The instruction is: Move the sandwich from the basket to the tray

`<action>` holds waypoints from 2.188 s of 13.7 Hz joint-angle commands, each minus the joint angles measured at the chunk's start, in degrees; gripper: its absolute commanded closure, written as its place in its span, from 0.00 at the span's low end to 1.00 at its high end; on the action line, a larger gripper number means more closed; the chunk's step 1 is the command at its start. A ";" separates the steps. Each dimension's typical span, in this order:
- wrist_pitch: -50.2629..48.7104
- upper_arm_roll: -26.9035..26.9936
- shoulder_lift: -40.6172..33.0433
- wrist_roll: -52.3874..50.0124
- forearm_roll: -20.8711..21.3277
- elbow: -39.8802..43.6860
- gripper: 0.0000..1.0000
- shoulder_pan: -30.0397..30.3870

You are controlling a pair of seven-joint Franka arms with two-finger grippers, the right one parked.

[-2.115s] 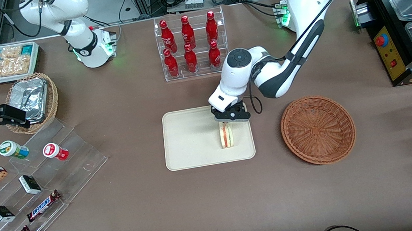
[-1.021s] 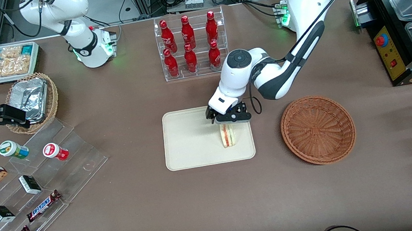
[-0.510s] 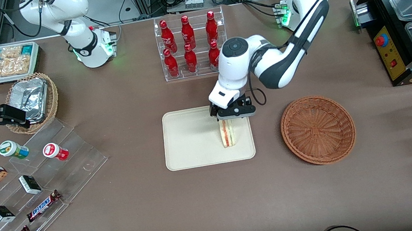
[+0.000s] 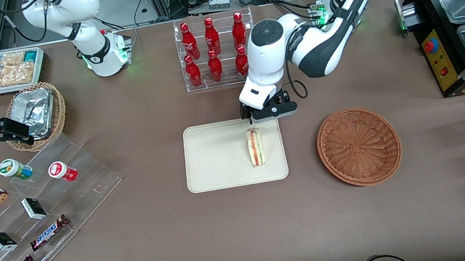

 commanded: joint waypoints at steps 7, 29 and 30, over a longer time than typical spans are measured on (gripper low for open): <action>-26.39 11.65 -9.73 25.15 -15.25 11.41 0.00 -0.22; -51.82 31.80 -19.93 59.10 -15.17 16.61 0.00 4.79; -51.82 31.80 -19.85 59.10 -15.17 16.61 0.00 4.79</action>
